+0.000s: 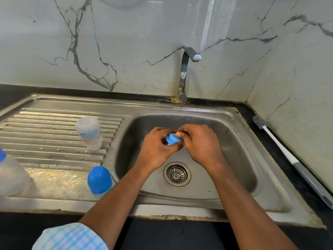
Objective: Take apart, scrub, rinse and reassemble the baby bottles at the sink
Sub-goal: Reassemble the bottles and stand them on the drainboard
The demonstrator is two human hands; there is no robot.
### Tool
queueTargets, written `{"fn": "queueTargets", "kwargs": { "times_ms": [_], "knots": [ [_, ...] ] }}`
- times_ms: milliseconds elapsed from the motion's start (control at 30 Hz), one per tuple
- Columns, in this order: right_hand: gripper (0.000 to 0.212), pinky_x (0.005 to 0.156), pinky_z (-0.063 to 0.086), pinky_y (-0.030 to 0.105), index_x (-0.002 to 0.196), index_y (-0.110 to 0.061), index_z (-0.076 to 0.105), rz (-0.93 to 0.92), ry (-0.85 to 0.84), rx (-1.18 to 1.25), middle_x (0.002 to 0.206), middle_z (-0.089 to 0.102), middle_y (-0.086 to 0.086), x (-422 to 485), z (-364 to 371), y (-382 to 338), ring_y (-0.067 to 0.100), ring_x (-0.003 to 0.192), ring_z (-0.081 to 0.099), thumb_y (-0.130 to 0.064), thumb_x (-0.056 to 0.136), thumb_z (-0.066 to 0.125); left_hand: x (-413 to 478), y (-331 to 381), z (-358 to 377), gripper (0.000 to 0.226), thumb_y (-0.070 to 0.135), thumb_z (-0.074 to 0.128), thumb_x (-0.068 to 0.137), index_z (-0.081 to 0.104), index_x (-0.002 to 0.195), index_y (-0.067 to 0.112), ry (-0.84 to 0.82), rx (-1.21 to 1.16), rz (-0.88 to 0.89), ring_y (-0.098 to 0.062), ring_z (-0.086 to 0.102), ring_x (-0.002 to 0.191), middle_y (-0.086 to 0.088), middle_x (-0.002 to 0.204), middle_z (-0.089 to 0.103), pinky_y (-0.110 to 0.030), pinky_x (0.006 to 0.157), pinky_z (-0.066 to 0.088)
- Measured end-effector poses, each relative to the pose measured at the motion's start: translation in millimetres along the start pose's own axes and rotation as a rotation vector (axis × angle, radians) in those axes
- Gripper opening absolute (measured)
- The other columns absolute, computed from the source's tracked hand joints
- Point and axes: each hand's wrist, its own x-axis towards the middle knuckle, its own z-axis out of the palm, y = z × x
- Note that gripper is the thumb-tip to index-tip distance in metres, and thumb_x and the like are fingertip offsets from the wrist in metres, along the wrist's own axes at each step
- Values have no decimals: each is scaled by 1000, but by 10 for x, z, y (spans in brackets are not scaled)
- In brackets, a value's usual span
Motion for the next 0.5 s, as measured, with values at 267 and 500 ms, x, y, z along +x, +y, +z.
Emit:
{"fn": "queueTargets", "kwargs": {
  "times_ms": [267,500],
  "knots": [
    [20,76,53,32,106,-21,73,17,43,-19,94,73,-2,8,-66,-36,14,82,65,-30,99,57,37,-26,-106,42,22,84,78,71,117,19,-113,-118,34,-12,69,97,8,104,74,-39,92,56],
    [15,76,59,32,98,-16,76,131,78,230,89,73,-2,44,-76,120,7,79,66,-22,96,62,9,37,-18,42,16,85,75,72,116,19,-124,-191,50,-11,68,99,9,104,74,-37,93,56]
  ]
}}
